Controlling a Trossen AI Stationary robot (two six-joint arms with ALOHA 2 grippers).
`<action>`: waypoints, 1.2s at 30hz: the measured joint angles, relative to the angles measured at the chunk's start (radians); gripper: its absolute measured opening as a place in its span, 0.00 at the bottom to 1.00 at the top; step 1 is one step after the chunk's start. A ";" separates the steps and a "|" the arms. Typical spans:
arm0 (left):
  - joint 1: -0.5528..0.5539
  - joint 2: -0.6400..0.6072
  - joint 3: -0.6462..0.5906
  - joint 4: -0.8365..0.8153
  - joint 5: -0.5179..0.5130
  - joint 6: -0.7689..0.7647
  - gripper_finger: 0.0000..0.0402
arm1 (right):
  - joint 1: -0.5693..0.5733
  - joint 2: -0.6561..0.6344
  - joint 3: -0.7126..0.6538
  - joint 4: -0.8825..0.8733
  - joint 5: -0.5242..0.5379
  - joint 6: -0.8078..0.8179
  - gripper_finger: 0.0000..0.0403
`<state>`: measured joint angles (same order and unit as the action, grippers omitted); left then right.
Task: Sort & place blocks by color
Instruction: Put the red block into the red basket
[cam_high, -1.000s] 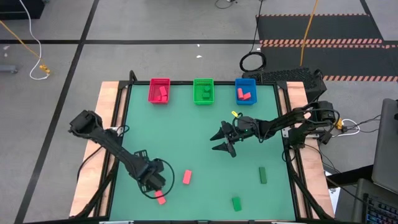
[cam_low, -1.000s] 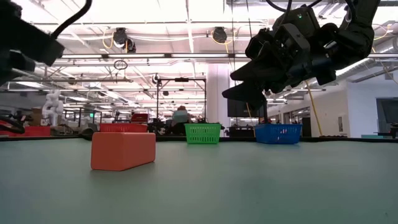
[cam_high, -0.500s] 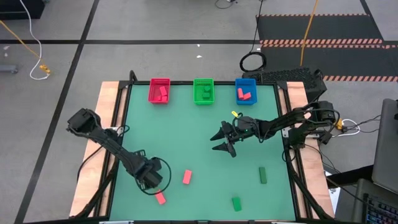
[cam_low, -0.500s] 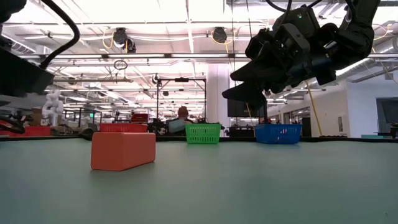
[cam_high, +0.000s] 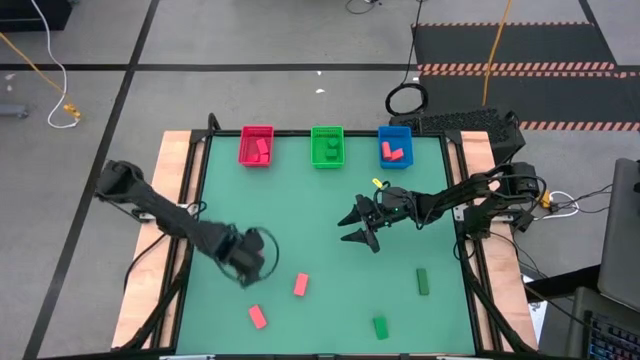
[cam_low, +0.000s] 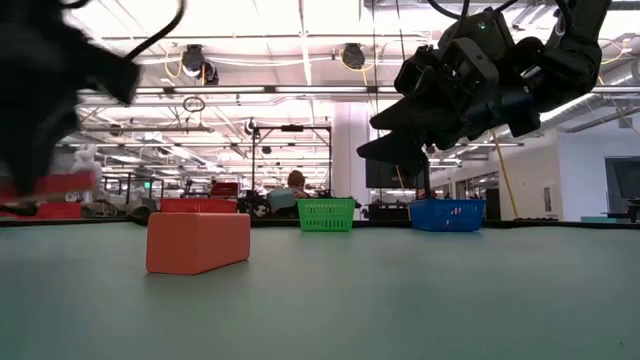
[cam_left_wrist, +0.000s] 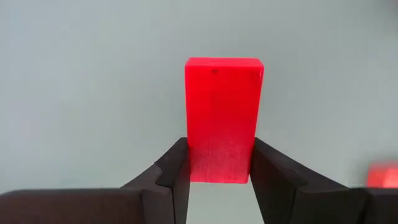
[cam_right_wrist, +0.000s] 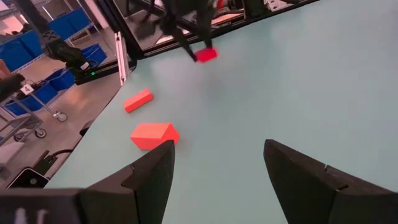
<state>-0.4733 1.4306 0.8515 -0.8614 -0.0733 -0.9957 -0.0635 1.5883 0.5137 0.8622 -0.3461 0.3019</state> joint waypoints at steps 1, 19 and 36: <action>0.027 -0.029 0.002 -0.001 -0.035 0.011 0.33 | 0.000 0.000 0.000 0.000 0.000 0.000 0.60; 0.922 -0.233 0.003 0.237 -0.251 0.493 0.33 | 0.000 0.000 0.000 0.002 0.004 -0.041 0.60; 1.225 -0.014 0.003 0.399 -0.131 0.637 0.49 | 0.000 0.000 0.000 0.001 0.004 -0.053 0.60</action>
<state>0.7517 1.4166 0.8547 -0.4625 -0.2038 -0.3590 -0.0639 1.5883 0.5137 0.8631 -0.3424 0.2489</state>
